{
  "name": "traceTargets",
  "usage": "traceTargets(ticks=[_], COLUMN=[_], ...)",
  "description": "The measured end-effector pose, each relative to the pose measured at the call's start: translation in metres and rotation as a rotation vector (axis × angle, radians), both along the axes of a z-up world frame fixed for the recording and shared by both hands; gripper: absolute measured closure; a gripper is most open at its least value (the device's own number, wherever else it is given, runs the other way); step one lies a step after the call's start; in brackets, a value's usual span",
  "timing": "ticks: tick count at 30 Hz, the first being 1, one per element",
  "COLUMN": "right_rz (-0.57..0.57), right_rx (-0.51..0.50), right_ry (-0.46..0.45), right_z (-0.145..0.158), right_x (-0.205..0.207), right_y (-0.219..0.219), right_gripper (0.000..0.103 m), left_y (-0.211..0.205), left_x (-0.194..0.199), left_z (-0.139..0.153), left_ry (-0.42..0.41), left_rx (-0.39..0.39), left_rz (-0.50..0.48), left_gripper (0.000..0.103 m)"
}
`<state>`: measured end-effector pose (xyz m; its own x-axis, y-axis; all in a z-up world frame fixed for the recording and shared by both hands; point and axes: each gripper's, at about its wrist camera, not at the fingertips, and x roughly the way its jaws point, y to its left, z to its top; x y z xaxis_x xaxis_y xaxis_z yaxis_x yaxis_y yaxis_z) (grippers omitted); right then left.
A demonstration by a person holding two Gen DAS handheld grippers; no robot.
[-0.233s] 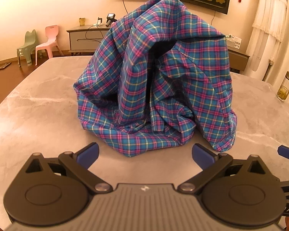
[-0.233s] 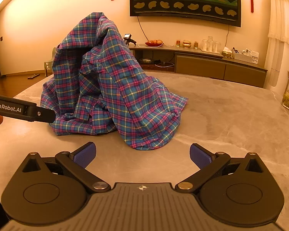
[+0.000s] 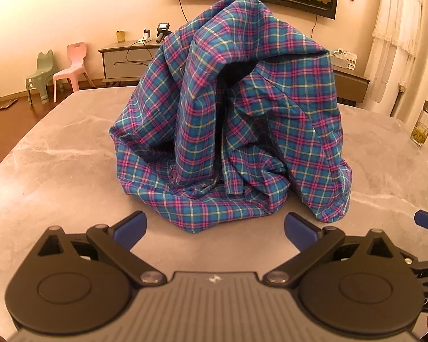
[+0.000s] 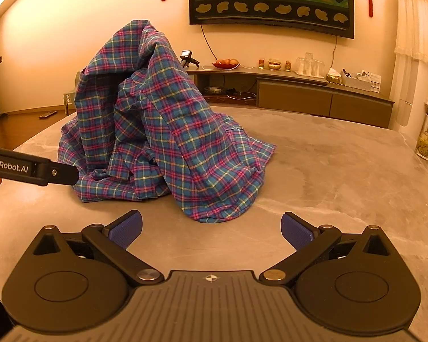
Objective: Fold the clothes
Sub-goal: 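Reach both grippers toward the crumpled plaid shirt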
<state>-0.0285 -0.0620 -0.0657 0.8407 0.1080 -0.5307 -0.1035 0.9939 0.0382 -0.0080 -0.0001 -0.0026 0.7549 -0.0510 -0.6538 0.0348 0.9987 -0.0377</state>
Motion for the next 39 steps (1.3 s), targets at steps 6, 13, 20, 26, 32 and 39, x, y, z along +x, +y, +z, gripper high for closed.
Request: traceTargets(ticks=[6, 13, 20, 26, 32, 39], right_rz=[-0.008, -0.016, -0.022, -0.028, -0.022, 0.018], right_rx=[0.001, 0.002, -0.002, -0.012, -0.020, -0.047], right_ry=[0.005, 0.014, 0.027, 0.026, 0.033, 0.019], right_z=[-0.002, -0.004, -0.005, -0.005, -0.005, -0.001], right_x=[0.001, 0.002, 0.002, 0.001, 0.000, -0.007], right_y=[-0.002, -0.004, -0.005, -0.005, -0.006, -0.001], right_gripper=[0.001, 0.001, 0.001, 0.001, 0.043, 0.103], left_y=[-0.005, -0.010, -0.015, -0.019, -0.028, -0.033], left_x=[0.006, 0.004, 0.000, -0.005, -0.014, -0.022], left_z=[0.001, -0.002, -0.005, -0.005, -0.001, 0.001], left_ry=[0.036, 0.040, 0.040, 0.032, 0.021, 0.000], left_rx=[0.006, 0.013, 0.024, 0.027, 0.025, 0.020], left_rz=[-0.002, -0.026, -0.051, -0.076, -0.127, -0.142], left_gripper=[0.000, 0.000, 0.000, 0.009, 0.049, 0.103])
